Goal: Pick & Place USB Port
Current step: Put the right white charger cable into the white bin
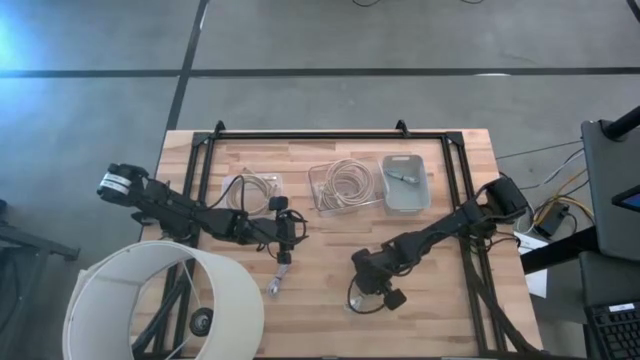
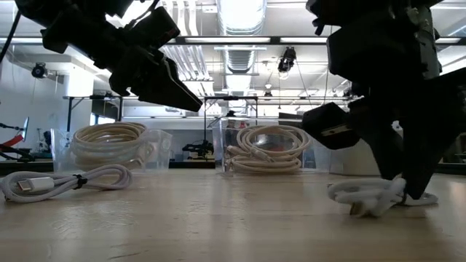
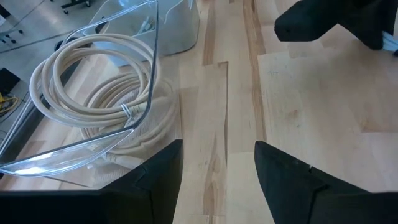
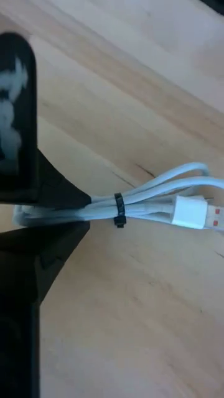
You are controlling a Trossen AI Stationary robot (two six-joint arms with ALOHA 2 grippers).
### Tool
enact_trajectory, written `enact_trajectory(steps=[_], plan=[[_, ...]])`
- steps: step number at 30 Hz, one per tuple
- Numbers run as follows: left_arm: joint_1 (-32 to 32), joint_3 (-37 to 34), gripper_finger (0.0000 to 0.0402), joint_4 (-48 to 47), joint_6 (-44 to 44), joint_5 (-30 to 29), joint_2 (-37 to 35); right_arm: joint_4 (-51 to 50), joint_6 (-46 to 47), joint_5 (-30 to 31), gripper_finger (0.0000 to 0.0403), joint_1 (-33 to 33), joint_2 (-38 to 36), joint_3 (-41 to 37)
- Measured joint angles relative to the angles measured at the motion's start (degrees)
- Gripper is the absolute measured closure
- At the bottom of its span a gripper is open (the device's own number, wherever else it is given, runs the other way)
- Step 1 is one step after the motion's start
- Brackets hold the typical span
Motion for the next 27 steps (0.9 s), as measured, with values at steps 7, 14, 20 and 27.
enact_trajectory(steps=[7, 14, 20, 27], plan=[[0.0, 0.0, 0.0200, 0.0, 0.1, 0.0, 0.0, -5.3, 4.2, 0.6, 0.0382, -1.0, -4.8, -0.2], [0.0, 0.0, 0.0200, 0.2, 0.1, 0.0, 0.0, -19.3, 5.2, 15.4, 0.0382, -4.2, -18.2, -0.2], [0.0, 0.0, 0.0200, 0.2, 1.6, 0.0, 0.0, -32.1, 10.4, 31.4, 0.0382, -8.8, -32.6, -0.2], [0.1, 0.0, 0.0200, 0.2, 3.4, 0.0, 0.0, -46.5, 20.5, 49.0, 0.0379, -14.3, -45.7, -0.2]])
